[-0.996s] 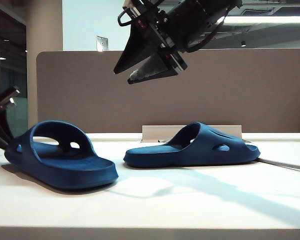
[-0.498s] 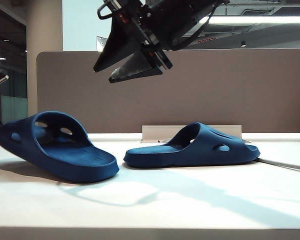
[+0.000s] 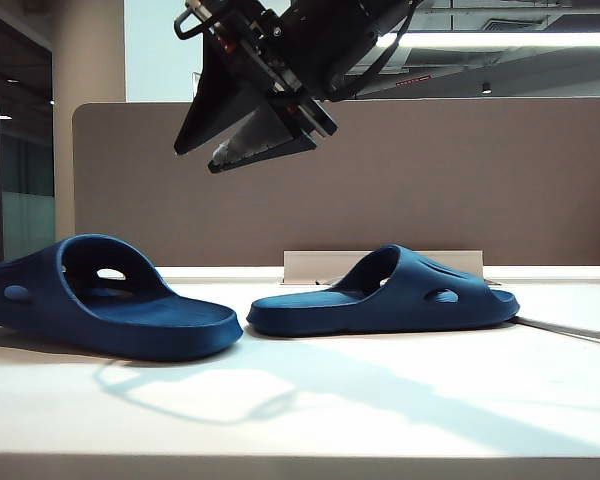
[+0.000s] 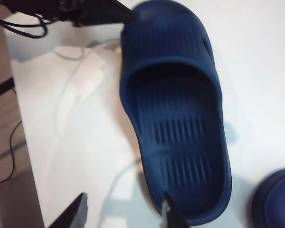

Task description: Interlock the pair of blue slippers on the table with their fronts facing up.

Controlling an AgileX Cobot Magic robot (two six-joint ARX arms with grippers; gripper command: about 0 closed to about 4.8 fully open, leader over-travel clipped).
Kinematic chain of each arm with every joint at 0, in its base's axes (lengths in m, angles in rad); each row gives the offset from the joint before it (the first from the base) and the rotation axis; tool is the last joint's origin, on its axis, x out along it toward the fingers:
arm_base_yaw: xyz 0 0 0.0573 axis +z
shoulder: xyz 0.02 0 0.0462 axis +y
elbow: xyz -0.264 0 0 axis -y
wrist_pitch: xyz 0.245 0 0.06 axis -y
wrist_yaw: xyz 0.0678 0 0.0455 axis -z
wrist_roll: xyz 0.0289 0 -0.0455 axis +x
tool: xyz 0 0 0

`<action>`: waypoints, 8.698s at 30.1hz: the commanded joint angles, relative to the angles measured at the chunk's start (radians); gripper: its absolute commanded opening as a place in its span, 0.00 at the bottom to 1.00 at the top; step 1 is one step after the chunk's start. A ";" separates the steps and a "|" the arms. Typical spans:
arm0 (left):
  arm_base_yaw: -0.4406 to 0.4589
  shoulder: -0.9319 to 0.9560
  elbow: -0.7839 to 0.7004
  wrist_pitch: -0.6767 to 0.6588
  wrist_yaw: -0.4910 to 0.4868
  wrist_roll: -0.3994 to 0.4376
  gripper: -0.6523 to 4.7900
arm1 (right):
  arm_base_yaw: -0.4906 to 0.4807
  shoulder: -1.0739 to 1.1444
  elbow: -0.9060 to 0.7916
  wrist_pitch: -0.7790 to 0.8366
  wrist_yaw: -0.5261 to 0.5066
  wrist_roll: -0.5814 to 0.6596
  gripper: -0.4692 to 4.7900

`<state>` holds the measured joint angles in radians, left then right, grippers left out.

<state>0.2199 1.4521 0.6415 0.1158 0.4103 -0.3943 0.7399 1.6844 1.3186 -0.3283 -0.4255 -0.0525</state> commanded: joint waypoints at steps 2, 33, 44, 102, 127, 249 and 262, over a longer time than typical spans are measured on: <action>0.000 -0.014 -0.034 0.013 -0.079 -0.003 0.11 | 0.002 -0.004 0.003 0.010 0.021 0.016 0.47; 0.008 -0.081 -0.055 0.011 -0.071 0.196 0.51 | 0.002 -0.004 0.003 -0.020 0.030 0.026 0.47; 0.160 -0.056 0.111 -0.187 0.117 0.256 0.51 | 0.002 -0.004 0.003 -0.042 0.020 0.023 0.47; 0.154 0.282 0.255 -0.395 0.439 0.361 0.49 | 0.003 -0.004 0.003 -0.065 0.001 0.019 0.47; 0.162 0.257 0.255 -0.280 0.583 0.220 0.14 | -0.050 -0.004 0.003 -0.068 0.043 0.080 0.47; 0.136 -0.173 0.073 -0.031 0.525 0.021 0.11 | -0.797 0.274 -0.161 0.206 -0.366 0.317 0.24; 0.137 -0.171 0.073 -0.045 0.422 0.047 0.11 | -0.879 0.199 -0.161 0.215 -0.487 0.361 0.24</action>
<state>0.3569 1.2831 0.7109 0.0650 0.8436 -0.3534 -0.1360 1.8969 1.1553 -0.1291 -0.8772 0.2890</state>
